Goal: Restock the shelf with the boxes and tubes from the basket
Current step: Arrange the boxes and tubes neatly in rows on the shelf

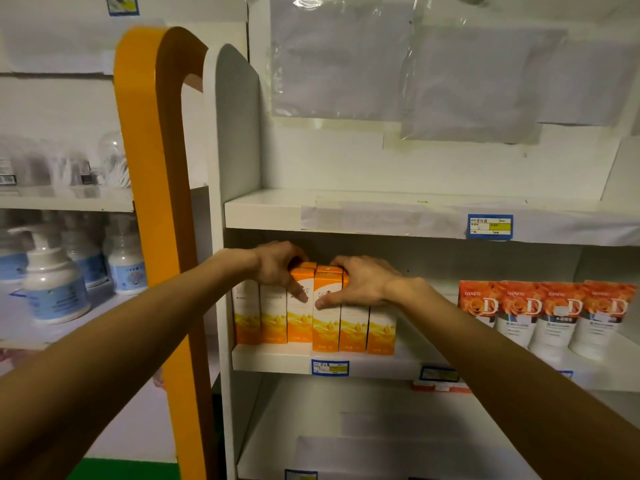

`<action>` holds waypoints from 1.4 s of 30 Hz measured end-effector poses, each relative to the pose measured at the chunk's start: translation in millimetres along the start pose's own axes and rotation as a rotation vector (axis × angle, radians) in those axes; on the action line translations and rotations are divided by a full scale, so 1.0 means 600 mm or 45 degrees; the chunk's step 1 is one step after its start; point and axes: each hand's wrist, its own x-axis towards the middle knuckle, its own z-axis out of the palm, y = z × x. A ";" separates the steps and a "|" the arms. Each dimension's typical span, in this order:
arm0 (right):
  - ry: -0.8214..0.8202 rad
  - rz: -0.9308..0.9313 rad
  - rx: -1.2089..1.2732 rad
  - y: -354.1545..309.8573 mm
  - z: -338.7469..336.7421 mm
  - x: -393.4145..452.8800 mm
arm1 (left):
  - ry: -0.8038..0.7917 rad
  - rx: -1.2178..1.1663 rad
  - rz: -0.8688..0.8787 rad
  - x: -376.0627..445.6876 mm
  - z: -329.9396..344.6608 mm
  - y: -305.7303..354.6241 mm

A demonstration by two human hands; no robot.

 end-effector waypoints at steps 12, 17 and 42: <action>-0.002 0.017 0.034 0.000 0.001 0.001 | -0.120 -0.272 0.020 -0.017 -0.013 -0.007; -0.006 0.022 0.057 -0.002 0.002 0.000 | -0.132 -0.281 0.008 -0.017 -0.012 -0.009; -0.080 0.031 0.062 -0.003 -0.004 0.002 | -0.125 0.136 -0.038 -0.014 -0.003 0.000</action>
